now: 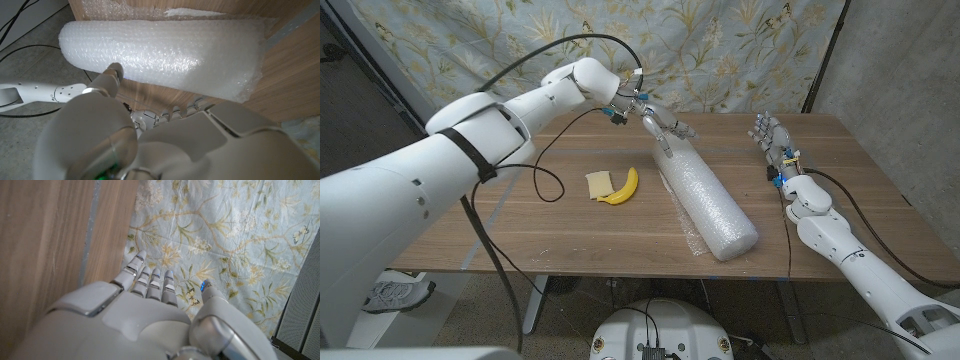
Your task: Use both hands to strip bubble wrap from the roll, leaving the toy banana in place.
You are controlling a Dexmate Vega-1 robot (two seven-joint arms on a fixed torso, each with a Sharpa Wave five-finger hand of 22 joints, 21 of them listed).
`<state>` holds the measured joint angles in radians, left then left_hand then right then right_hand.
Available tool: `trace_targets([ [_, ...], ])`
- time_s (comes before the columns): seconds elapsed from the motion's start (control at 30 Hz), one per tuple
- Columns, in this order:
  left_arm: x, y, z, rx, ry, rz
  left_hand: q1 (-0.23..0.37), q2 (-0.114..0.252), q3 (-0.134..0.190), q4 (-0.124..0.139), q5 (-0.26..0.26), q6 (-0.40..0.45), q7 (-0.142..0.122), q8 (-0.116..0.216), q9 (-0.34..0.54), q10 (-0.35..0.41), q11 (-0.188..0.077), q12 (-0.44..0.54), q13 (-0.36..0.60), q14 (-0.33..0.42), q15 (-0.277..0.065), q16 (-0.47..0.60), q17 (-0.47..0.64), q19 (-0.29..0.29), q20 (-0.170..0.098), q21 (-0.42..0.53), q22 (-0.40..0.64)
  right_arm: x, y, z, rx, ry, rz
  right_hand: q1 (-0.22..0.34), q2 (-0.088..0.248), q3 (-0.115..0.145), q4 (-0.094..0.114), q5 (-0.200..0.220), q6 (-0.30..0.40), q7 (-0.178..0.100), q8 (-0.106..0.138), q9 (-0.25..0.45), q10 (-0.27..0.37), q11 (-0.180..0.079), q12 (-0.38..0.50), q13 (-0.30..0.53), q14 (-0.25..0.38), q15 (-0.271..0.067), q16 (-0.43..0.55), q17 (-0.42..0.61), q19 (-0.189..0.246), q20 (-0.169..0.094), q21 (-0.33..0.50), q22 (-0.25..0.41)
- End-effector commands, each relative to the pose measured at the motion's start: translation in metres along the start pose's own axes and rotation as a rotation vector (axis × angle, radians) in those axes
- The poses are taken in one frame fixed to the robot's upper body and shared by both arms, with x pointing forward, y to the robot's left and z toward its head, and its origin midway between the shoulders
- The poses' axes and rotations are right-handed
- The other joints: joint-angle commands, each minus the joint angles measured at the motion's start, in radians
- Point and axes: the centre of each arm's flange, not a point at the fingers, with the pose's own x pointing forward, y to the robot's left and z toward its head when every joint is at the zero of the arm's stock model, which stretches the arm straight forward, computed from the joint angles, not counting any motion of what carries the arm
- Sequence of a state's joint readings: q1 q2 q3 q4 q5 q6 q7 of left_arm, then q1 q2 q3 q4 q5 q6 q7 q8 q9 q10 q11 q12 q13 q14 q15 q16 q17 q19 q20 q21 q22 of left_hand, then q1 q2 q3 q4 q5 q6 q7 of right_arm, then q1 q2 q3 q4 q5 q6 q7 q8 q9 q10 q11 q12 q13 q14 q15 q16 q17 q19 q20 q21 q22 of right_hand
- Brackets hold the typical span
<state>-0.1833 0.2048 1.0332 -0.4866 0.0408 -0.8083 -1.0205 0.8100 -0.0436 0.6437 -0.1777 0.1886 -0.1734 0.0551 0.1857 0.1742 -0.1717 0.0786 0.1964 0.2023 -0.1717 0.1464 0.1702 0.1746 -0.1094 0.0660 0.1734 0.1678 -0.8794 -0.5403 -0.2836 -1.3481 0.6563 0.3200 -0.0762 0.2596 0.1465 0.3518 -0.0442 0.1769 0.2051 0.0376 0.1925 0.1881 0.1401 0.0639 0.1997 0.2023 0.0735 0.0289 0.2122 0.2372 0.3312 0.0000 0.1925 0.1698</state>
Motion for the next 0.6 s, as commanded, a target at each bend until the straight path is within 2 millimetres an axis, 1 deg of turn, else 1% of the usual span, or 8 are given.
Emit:
trace_targets([
  [0.03,0.016,0.006,0.005,0.067,0.05,-0.035,0.018,0.002,-0.002,0.002,-0.002,-0.104,-0.001,0.004,0.005,-0.114,-0.001,0.006,0.003,-0.111,0.004,0.006,0.002,-0.006,-0.001,0.005,0.002,0.006,-0.008,0.003,-0.011,0.009,-0.002,0.002,0.002,0.002,-0.004,0.0,-0.006,0.001,-0.002,0.003,0.001,0.003,0.001,0.003,0.002,0.01,0.006,0.001,0.001,0.004,0.003,0.004],
  [0.23,0.027,0.009,0.009,0.071,0.068,-0.051,0.023,0.0,-0.004,0.003,-0.003,-0.111,0.001,0.003,0.005,-0.12,0.001,0.006,0.003,-0.117,0.01,0.005,0.002,-0.012,0.002,0.005,0.002,0.007,-0.011,0.001,-0.008,0.019,-0.006,0.001,0.003,0.001,-0.004,0.0,-0.007,0.001,-0.002,0.003,0.001,0.004,0.001,0.003,0.003,0.012,0.007,0.001,0.0,0.004,0.003,0.004],
  [0.47,0.032,0.017,0.023,0.09,0.042,-0.079,0.029,-0.004,-0.008,0.005,-0.005,-0.128,0.001,-0.001,0.005,-0.133,0.011,0.004,0.004,-0.126,0.014,0.005,0.002,-0.023,0.006,0.004,0.002,0.006,-0.014,0.0,-0.014,0.028,-0.011,0.001,0.003,0.001,-0.004,0.0,-0.007,0.001,-0.002,0.003,0.003,0.005,0.002,0.003,0.003,0.012,0.007,0.001,-0.001,0.004,0.003,0.004],
  [0.6,0.034,0.02,0.028,0.105,0.034,-0.086,0.03,-0.005,-0.01,0.005,-0.006,-0.131,0.002,-0.001,0.005,-0.132,0.012,0.005,0.004,-0.129,0.015,0.005,0.002,-0.025,0.006,0.005,0.002,0.004,-0.016,-0.002,-0.015,0.034,-0.011,0.001,0.003,0.001,-0.004,0.001,-0.007,0.002,-0.001,0.003,0.002,0.004,0.002,0.003,0.003,0.011,0.007,0.001,-0.001,0.004,0.003,0.004],
])
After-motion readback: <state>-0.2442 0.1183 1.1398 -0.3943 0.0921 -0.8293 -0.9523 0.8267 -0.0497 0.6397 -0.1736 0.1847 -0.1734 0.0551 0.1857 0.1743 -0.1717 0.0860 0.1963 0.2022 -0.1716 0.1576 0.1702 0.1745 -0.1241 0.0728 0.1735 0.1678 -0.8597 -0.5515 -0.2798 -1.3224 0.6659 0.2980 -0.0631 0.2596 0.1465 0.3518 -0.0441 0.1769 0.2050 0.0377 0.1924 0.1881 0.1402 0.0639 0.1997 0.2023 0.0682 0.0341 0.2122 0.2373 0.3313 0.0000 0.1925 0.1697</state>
